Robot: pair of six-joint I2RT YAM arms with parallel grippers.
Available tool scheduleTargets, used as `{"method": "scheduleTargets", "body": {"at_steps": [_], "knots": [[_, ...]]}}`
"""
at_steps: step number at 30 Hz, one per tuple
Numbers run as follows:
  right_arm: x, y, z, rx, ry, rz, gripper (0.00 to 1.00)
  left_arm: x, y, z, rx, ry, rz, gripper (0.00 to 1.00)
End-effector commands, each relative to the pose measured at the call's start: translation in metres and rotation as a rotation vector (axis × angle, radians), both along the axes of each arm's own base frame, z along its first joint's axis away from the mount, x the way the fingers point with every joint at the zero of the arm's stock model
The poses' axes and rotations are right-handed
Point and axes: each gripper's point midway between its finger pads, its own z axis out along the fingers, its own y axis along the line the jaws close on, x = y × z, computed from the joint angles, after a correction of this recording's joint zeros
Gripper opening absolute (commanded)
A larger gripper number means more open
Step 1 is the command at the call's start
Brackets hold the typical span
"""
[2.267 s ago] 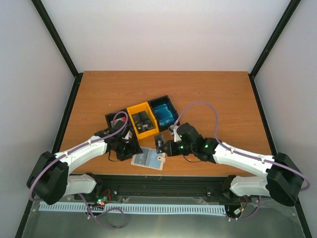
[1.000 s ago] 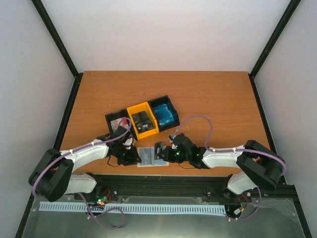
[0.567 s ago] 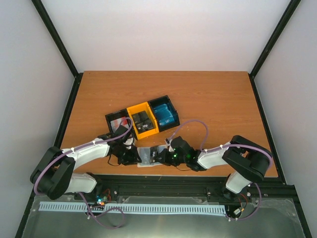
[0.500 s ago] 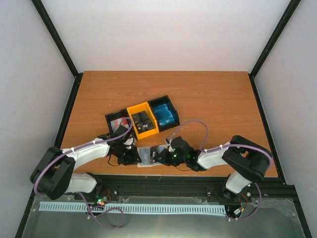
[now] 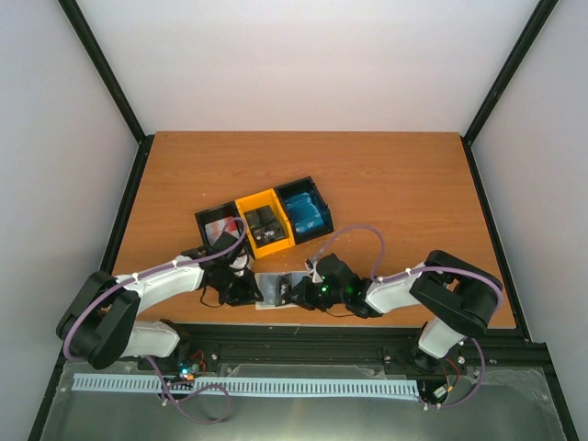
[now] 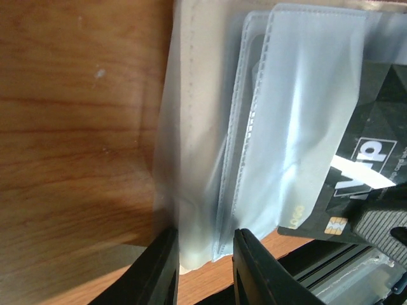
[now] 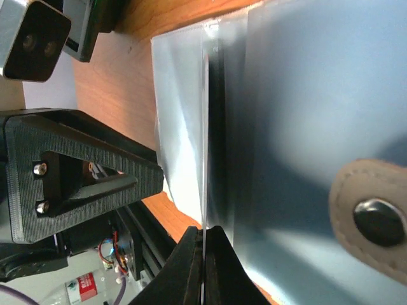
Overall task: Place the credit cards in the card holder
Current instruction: Insert the credit card into the card holder.
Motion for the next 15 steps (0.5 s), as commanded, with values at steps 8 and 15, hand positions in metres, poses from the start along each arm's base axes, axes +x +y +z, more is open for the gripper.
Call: {"method": "scheduleTargets", "body": {"at_steps": [8,15], "knots": [[-0.012,0.006,-0.003,0.005,0.047,0.058,0.03,0.001,0.000,-0.002,0.009,-0.019,-0.015,0.27],[0.003,0.014,-0.002,0.004,-0.023,0.033,0.03,-0.002,0.001,-0.002,0.007,-0.017,-0.006,0.27]]}}
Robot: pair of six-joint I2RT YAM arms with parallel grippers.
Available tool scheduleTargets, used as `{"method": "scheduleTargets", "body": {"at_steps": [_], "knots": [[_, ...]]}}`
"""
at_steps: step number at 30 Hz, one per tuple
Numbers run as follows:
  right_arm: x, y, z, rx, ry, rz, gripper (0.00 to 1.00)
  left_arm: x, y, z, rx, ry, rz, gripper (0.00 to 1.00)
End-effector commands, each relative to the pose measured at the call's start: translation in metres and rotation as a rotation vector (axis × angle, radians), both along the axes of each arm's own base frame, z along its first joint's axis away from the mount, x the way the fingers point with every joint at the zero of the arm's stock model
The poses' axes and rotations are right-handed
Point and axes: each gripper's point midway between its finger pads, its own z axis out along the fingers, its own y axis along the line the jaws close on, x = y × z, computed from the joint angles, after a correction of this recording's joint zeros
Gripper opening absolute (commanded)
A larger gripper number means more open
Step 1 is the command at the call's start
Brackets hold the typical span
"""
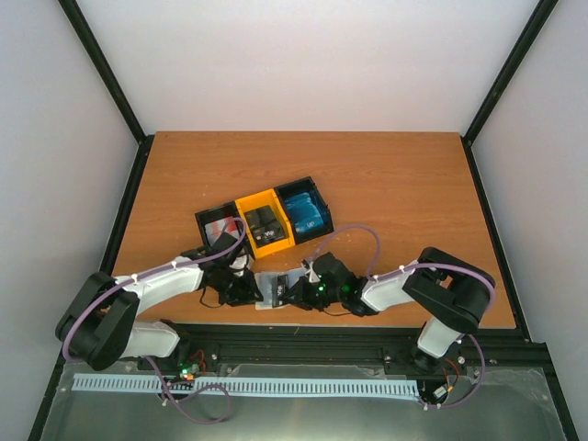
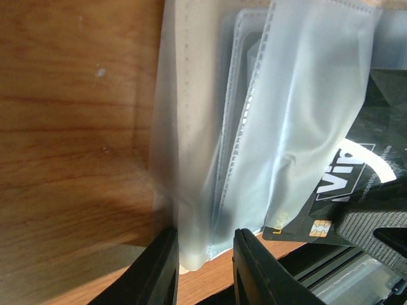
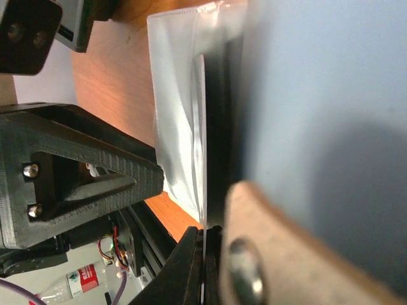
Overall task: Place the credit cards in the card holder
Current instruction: Insert the credit card into the card holder.
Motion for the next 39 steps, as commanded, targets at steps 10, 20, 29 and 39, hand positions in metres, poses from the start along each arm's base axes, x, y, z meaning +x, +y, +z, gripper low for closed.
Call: {"method": "scheduleTargets", "body": {"at_steps": [10,20,29,39], "knots": [[0.014,0.002,0.010,-0.030,-0.106,-0.025,0.03,-0.003,0.003,-0.002,0.011,-0.017,0.001,0.26],[0.008,0.021,0.010,-0.003,-0.074,0.007,0.03,-0.003,0.002,-0.003,0.006,-0.015,0.006,0.24],[0.009,0.015,-0.003,-0.096,-0.081,0.019,0.08,-0.001,0.002,-0.001,0.009,-0.022,0.011,0.25],[0.023,-0.010,0.002,-0.241,-0.154,-0.048,0.04,-0.001,0.004,-0.001,0.015,-0.026,0.013,0.25]]}}
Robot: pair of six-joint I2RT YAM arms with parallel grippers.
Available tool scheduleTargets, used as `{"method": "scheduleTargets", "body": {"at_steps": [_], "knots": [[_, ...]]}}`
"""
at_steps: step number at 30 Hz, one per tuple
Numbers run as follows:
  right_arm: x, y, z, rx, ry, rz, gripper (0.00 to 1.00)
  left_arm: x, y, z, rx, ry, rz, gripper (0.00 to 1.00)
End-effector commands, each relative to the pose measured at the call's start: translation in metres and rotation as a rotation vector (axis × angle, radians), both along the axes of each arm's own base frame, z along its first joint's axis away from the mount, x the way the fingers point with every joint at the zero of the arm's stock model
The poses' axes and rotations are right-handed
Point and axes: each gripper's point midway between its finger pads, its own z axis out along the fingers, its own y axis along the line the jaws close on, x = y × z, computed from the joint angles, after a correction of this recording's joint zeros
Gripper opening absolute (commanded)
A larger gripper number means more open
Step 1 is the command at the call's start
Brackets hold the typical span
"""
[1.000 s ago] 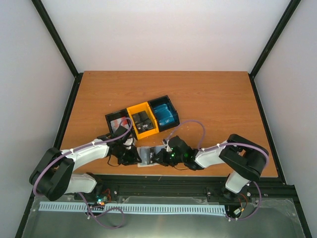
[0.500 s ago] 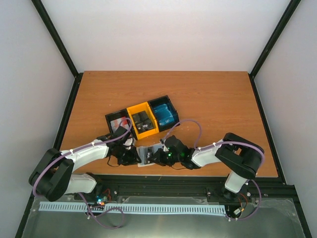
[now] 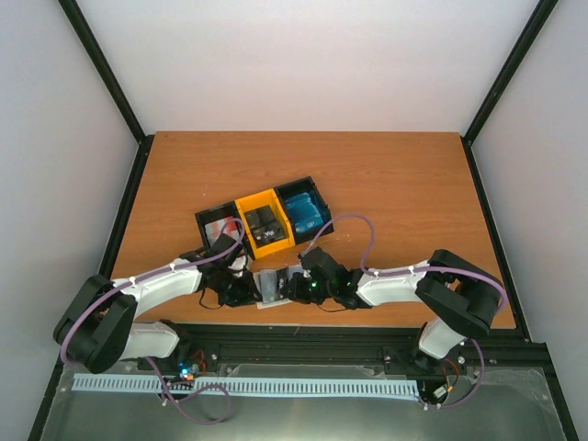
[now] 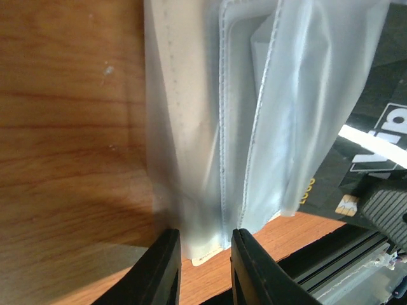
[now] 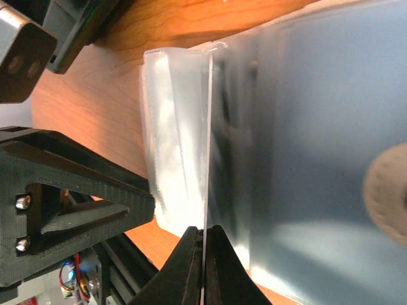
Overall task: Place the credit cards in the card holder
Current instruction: Insert the credit card into the card holder.
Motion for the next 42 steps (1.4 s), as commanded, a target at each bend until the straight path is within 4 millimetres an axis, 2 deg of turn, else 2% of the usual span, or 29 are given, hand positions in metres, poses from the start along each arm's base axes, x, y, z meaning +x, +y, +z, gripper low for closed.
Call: {"method": "scheduleTargets", "body": {"at_steps": [1,4,12,19,27,32,42], "knots": [[0.005,-0.016,-0.005,-0.096,-0.036,-0.041,0.03,0.000,0.002,-0.001,0.018,-0.013,0.003,0.25],[0.004,-0.018,-0.006,-0.097,-0.035,-0.041,0.03,-0.001,0.002,-0.002,0.019,-0.012,0.002,0.25],[0.000,-0.002,-0.011,-0.050,-0.015,0.015,0.03,0.000,0.002,-0.002,0.019,-0.013,-0.001,0.25],[0.002,-0.005,-0.015,-0.067,-0.023,0.018,0.03,0.000,0.002,-0.001,0.021,-0.014,0.001,0.25],[0.002,-0.008,-0.006,-0.029,-0.032,0.132,0.03,0.001,0.003,0.000,0.025,-0.020,0.007,0.25],[0.009,-0.016,0.000,-0.031,-0.050,0.123,0.03,0.002,0.004,0.000,0.031,-0.025,0.012,0.25],[0.007,-0.010,-0.006,-0.010,-0.026,0.141,0.03,0.003,0.003,0.000,0.030,-0.026,0.009,0.25]]}}
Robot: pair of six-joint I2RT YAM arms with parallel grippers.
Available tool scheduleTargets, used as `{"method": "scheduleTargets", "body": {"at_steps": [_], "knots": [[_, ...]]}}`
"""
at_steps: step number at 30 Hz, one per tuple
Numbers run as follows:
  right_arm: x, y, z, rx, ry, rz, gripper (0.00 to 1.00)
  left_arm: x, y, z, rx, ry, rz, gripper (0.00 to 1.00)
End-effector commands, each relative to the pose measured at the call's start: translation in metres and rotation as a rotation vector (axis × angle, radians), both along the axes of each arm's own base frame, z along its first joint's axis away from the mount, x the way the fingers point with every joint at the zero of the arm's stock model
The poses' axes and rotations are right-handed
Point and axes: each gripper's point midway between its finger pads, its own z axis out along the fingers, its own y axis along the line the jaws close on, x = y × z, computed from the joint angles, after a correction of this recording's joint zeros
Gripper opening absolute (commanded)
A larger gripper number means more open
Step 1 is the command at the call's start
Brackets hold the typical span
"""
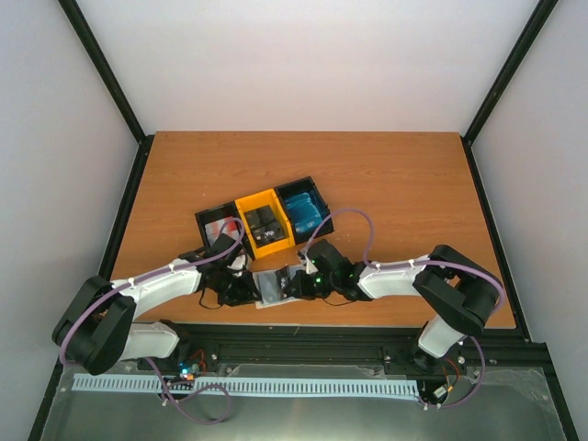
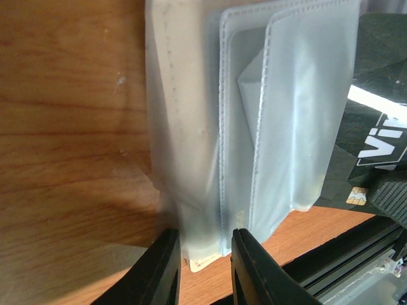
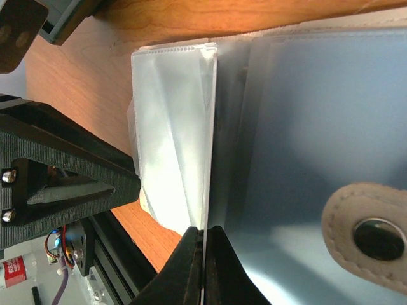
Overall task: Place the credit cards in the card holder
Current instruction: Insert the credit card into the card holder.
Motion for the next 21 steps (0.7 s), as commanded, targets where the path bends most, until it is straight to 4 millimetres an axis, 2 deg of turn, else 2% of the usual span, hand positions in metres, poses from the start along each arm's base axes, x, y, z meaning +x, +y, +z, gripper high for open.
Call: {"method": "scheduleTargets", "body": {"at_steps": [1,11,21], "knots": [[0.001,0.003,-0.003,0.003,0.002,0.015,0.03,0.000,0.001,0.001,0.015,-0.007,0.001,0.25],[0.010,0.004,0.006,-0.057,-0.052,0.068,0.03,0.002,0.001,0.000,0.020,-0.011,0.003,0.26],[0.004,0.002,-0.007,-0.064,-0.020,0.095,0.04,0.003,0.000,0.000,0.018,-0.013,0.004,0.25]]}}
